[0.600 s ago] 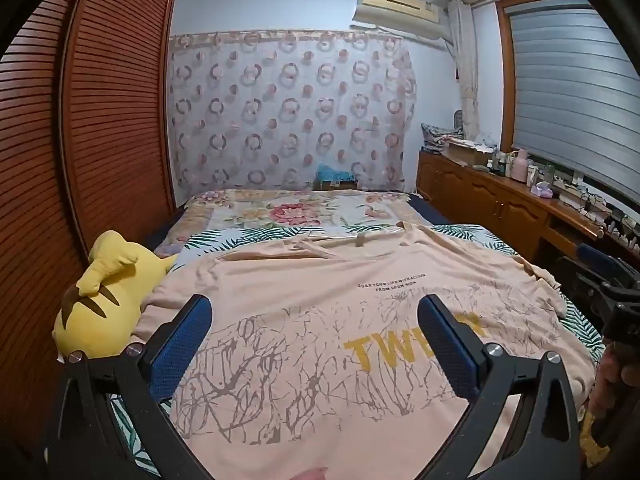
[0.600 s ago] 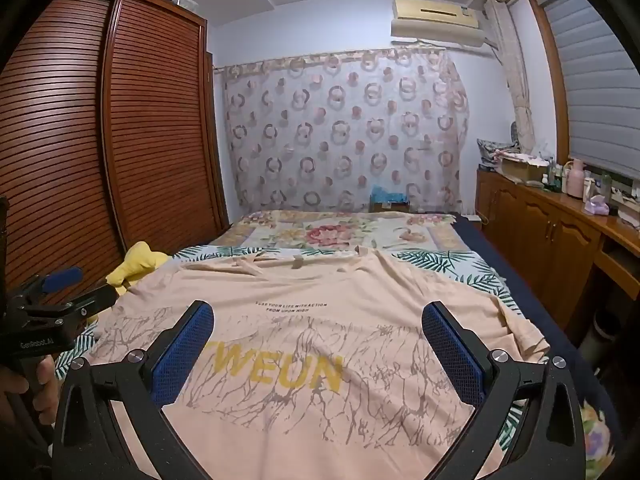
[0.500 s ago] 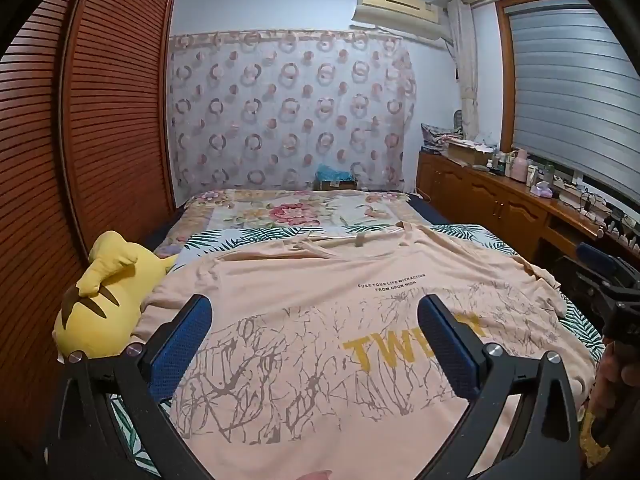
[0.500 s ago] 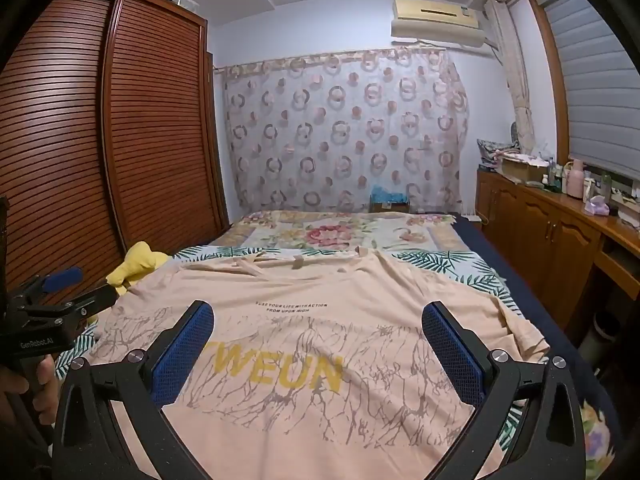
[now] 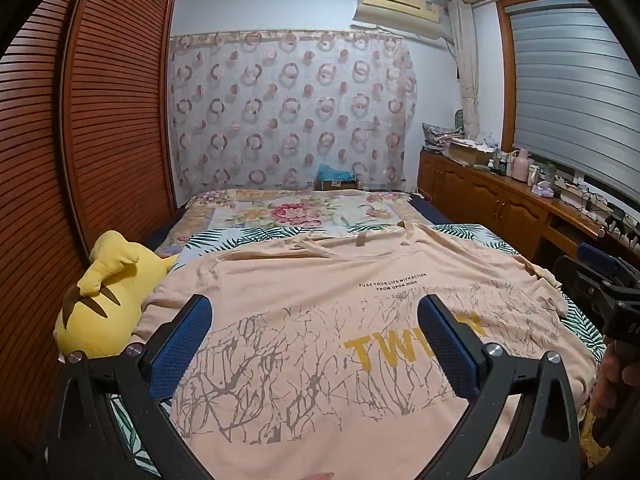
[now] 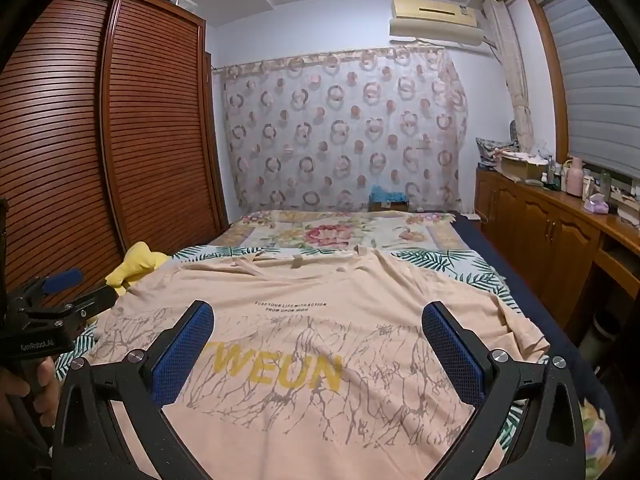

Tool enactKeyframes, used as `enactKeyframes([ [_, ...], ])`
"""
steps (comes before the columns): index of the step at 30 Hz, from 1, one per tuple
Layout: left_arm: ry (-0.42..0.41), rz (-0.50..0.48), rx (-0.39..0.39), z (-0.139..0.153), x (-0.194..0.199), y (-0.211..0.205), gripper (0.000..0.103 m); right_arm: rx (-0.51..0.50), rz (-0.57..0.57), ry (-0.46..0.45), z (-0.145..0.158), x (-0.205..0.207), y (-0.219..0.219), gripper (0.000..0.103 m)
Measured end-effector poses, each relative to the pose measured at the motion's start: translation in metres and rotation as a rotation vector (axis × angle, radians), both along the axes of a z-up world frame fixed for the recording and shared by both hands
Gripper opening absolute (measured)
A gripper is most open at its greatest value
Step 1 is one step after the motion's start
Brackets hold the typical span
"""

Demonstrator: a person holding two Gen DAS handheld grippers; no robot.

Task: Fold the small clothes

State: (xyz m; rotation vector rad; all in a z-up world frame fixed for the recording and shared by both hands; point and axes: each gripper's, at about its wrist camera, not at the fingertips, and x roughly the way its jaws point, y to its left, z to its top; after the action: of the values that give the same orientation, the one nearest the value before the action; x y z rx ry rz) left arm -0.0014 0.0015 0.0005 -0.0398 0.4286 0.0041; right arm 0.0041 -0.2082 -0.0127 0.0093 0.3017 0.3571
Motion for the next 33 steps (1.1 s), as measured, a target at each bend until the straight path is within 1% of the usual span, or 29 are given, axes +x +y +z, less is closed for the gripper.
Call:
enactKeyframes([
  [12,-0.003,0.001,0.002,0.0041,0.0008,0.0091,0.103,0.001,-0.003,-0.001,-0.0039,-0.0002,-0.0004,0.103],
  [33,-0.005,0.002,0.004,0.0042,0.0006,0.0082,0.103,0.001,-0.003,-0.002,-0.004,0.0,-0.0007,0.103],
])
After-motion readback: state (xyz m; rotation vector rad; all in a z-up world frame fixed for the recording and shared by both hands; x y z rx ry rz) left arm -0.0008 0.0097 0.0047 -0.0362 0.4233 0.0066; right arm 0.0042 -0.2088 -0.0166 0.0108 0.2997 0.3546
